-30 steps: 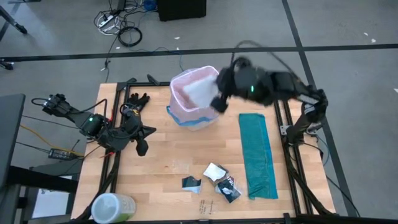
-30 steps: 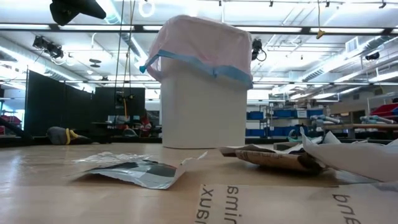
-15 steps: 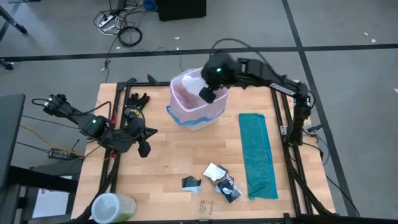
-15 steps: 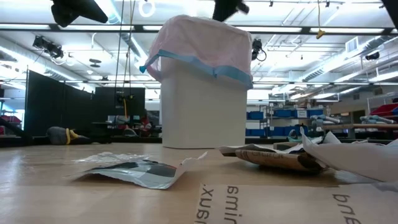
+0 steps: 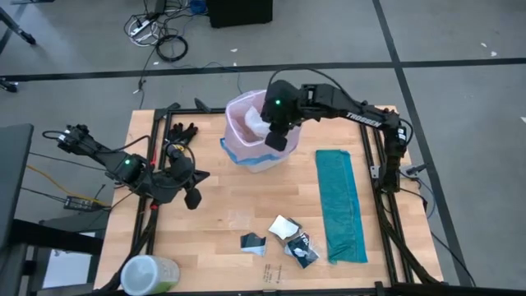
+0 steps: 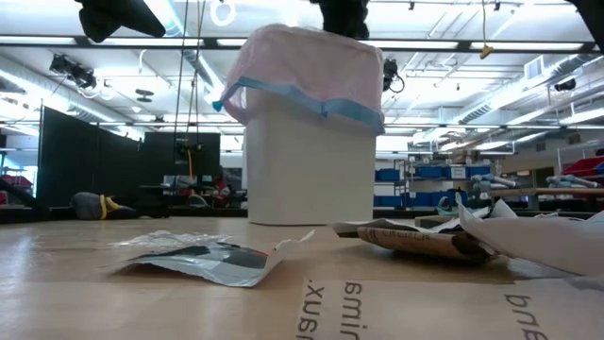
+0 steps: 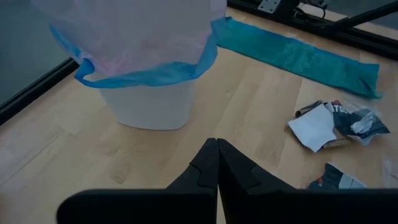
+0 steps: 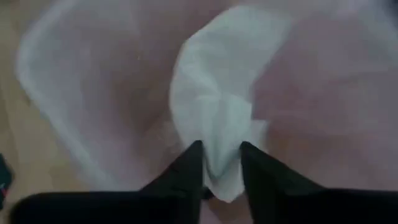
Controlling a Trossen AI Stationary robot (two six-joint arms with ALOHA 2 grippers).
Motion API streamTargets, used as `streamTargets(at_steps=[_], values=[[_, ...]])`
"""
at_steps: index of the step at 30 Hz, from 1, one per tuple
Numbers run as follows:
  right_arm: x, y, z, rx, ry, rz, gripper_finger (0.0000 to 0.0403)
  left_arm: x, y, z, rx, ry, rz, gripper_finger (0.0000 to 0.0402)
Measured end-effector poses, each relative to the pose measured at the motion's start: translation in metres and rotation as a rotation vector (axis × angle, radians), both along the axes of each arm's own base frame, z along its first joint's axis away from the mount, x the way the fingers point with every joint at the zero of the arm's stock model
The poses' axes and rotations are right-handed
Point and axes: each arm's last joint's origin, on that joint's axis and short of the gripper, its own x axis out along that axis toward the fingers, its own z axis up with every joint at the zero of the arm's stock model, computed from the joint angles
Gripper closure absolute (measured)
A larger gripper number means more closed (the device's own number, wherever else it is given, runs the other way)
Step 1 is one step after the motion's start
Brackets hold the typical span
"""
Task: Place trash/remove bag and relplace
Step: Put the white tissue paper into the white trash bin, then put the white paper into the white trash bin
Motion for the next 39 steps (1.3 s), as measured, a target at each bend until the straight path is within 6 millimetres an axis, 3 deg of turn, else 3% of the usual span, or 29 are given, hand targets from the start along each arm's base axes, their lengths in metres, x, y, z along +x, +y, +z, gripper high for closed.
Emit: streamTargets(at_steps=[7, 11, 14, 20, 26, 31, 39], values=[[-0.023, 0.018, 0.066, -0.076, -0.274, 0.020, 0.0190, 0.000, 0.000, 0.000, 0.000, -0.001, 0.000, 0.0394], [-0.042, 0.050, 0.075, 0.055, -0.298, 0.097, 0.0155, 0.000, 0.000, 0.000, 0.000, -0.001, 0.000, 0.0394], [-0.049, 0.085, 0.065, 0.207, -0.189, 0.155, 0.0147, 0.000, 0.000, 0.000, -0.003, -0.003, 0.002, 0.0394], [-0.043, 0.157, 0.008, 0.200, 0.079, 0.120, 0.0156, 0.000, 0.000, 0.001, -0.004, -0.009, 0.005, 0.0394], [-0.025, 0.201, -0.080, 0.214, 0.156, 0.108, 0.0161, 0.001, -0.001, 0.002, -0.009, -0.027, 0.009, 0.0394], [-0.015, 0.204, -0.144, 0.333, 0.136, 0.097, 0.0158, 0.001, -0.001, 0.002, -0.009, -0.028, 0.010, 0.0394], [-0.019, 0.195, -0.211, 0.489, 0.101, 0.068, 0.0156, 0.001, -0.001, 0.002, -0.022, -0.034, 0.018, 0.0394]])
